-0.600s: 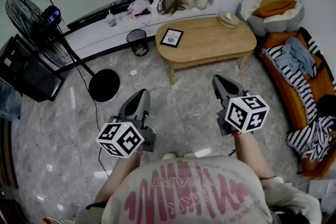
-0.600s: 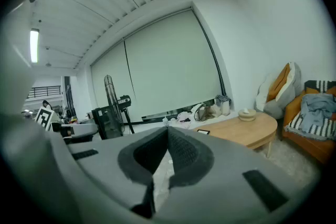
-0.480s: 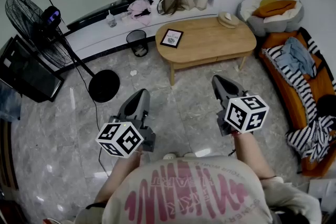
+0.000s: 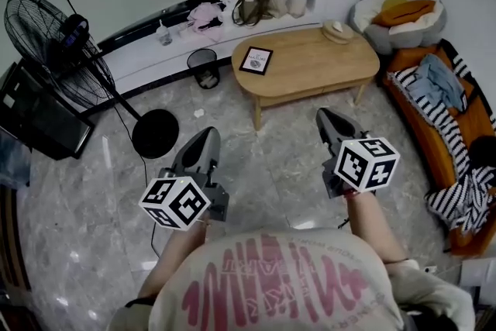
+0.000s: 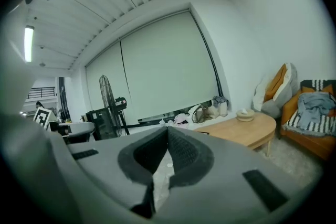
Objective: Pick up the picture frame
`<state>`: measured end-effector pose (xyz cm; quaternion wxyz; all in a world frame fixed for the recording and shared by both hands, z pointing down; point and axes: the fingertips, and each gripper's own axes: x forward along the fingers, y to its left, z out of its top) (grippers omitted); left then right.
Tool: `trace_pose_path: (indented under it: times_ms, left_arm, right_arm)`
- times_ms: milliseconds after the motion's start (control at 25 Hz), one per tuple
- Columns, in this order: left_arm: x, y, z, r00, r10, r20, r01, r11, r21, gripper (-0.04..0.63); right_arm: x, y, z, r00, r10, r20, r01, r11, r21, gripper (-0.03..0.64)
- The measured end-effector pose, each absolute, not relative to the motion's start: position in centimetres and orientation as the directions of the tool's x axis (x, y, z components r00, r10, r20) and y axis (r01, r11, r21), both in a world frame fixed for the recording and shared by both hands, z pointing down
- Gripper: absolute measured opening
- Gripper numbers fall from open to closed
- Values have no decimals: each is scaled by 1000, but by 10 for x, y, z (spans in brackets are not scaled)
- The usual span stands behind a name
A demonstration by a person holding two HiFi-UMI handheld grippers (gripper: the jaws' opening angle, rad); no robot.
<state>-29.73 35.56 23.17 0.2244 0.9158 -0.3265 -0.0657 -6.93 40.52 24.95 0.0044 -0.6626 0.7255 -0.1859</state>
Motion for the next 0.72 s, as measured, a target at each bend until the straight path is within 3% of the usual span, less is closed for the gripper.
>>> trace_pose_path:
  times_ms: [200,360,720]
  left_arm:
    - [-317,340,246,785,-618,36,-568,-697,437,3]
    - [-323,325,266,782,-619,74,-573,-668,475,3]
    - [-280,257,304,758,-635,150,-613,-614,497,3]
  right_arm:
    - [-81,393,270,-92,-971,221,-934,7,-358,5]
    - [-83,382,295,-90,-957,276,-922,-25,-385,5]
    - [-23,300,335,-112,-938,328,-892,-50,-448,5]
